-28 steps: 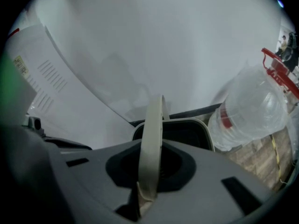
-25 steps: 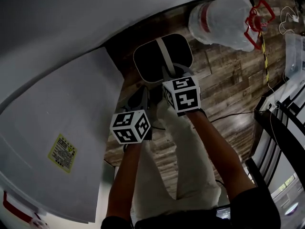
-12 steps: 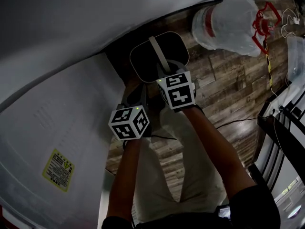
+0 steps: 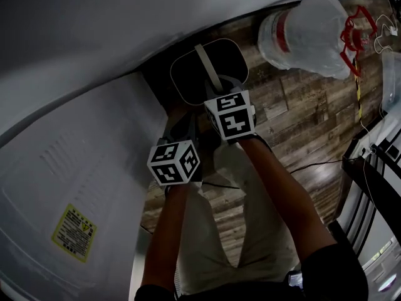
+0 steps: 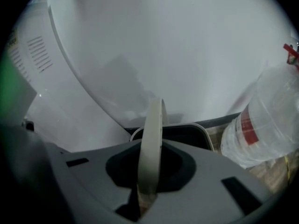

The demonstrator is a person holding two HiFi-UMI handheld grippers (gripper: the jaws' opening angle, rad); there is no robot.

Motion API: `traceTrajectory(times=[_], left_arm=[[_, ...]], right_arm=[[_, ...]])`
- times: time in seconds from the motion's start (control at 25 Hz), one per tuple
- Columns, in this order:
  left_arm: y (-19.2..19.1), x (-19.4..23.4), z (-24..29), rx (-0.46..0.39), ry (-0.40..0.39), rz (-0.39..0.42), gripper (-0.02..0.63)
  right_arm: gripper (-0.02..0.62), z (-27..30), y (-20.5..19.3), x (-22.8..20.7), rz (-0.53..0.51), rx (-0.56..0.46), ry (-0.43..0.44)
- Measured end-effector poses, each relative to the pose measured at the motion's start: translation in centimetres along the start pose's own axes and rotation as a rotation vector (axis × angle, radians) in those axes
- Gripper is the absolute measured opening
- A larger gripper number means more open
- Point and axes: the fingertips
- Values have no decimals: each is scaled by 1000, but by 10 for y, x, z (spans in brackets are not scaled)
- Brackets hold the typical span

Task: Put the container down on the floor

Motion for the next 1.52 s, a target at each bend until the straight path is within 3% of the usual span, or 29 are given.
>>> traceTrajectory(times=[0.84, 1.52], left_arm=[[-16, 21, 10, 21, 7, -21, 14], [-35, -6, 43, 87, -39, 1, 14]], right_arm=[[34, 24, -11, 22, -44, -8, 37], [34, 16, -35, -31, 35, 11, -12]])
Point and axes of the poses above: the fingertips, and each gripper's own axes: z forward along the fingers, x to its left, y out of its top, and after that the axes turned 4 degrees about -y, right-handed
